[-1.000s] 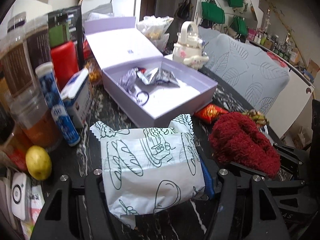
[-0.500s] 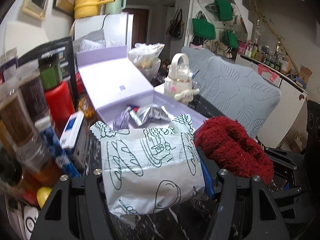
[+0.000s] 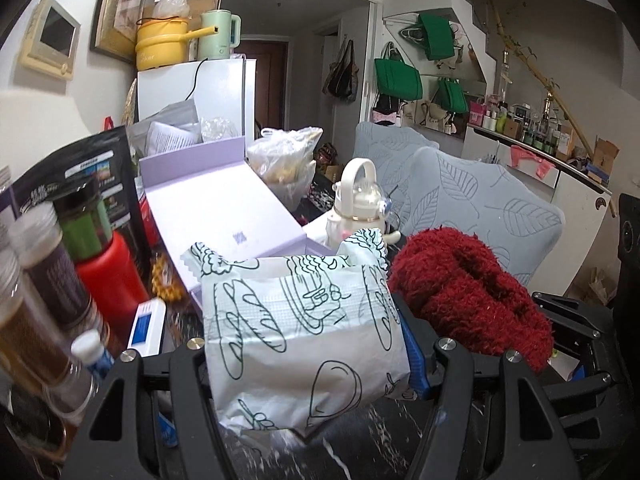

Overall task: Organize soft objects
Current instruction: 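Lower the red sock and white packet with both tools into the lavender box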

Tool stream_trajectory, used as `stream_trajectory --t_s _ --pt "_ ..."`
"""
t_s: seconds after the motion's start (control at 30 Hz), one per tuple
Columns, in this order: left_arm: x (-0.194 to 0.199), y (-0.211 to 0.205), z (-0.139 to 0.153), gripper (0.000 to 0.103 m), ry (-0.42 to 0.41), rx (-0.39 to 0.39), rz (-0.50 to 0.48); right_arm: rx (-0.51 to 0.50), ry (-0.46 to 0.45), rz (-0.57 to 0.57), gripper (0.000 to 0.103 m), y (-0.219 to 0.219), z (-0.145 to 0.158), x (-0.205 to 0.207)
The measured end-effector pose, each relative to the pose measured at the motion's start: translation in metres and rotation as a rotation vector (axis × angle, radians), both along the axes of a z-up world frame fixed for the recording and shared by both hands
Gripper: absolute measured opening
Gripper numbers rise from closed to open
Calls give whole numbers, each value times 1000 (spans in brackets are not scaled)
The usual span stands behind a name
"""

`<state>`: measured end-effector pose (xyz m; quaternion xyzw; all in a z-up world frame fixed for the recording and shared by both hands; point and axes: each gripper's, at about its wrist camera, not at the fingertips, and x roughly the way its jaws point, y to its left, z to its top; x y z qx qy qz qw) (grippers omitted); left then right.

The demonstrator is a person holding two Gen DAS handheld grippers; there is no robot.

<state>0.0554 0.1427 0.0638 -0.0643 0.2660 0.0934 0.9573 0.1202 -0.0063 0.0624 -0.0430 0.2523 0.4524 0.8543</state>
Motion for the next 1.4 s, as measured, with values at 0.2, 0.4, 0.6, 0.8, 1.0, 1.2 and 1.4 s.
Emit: stream_trajectory --t_s 0.2,0.4,0.6,0.8,1.0,1.2,1.4 --pt "23 10 12 65 -17 22 -6 9 -25 -16 40 12 14 24" --pt "47 25 25 65 -28 50 26 35 -30 -23 40 27 27 49" --pt "68 48 32 65 -51 43 55 36 -24 3 40 47 31 80" --pt "85 70 23 65 -47 43 92 23 5 30 40 71 18 106" --pt "104 90 1 65 18 14 113 -30 45 94 40 89 -7 128" --pt "125 95 -27 65 90 -9 110 -95 87 74 40 94 -28 144" --pt "138 97 -47 65 139 -17 105 -141 131 73 41 100 -44 154"
